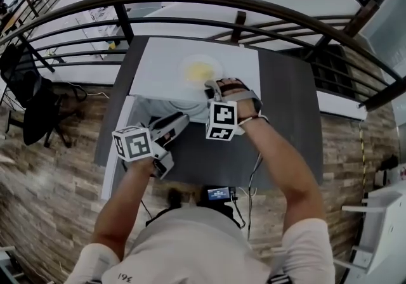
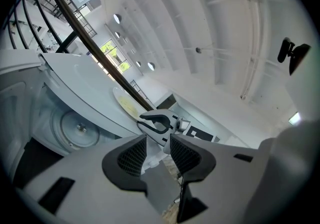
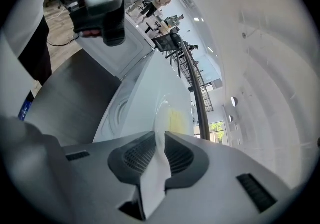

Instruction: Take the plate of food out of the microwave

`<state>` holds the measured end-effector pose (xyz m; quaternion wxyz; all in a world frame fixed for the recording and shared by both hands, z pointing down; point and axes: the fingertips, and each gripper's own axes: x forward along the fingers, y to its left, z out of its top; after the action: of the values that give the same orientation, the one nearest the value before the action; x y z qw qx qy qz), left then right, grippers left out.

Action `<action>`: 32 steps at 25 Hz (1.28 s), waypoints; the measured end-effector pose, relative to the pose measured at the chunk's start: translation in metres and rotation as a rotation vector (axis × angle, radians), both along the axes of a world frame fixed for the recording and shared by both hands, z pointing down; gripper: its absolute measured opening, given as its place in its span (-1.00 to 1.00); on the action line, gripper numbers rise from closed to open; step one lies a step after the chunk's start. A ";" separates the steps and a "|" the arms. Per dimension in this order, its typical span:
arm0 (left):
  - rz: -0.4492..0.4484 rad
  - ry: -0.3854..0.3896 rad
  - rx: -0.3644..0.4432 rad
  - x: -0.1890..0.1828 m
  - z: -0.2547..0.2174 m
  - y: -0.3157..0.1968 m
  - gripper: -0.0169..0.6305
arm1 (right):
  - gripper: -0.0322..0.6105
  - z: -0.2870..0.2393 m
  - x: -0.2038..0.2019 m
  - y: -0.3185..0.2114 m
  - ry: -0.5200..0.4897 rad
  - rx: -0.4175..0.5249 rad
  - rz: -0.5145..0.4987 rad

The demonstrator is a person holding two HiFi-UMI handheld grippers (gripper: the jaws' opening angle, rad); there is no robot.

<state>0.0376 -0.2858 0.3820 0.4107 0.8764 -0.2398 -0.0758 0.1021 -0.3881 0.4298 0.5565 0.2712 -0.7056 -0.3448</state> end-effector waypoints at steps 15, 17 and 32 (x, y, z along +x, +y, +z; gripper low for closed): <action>0.017 -0.015 0.025 -0.001 -0.009 0.008 -0.52 | -0.66 -0.006 0.002 0.012 -0.017 -0.018 0.022; 0.020 -0.015 0.029 -0.003 -0.012 0.009 -0.52 | -0.64 -0.006 0.001 0.014 -0.019 -0.017 0.026; 0.040 -0.023 0.029 -0.004 -0.013 0.012 -0.52 | -0.48 -0.007 0.009 0.028 -0.032 -0.015 0.048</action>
<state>0.0339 -0.2743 0.3688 0.3966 0.8877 -0.2257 -0.0611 0.1106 -0.3596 0.4229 0.5552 0.2892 -0.7103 -0.3218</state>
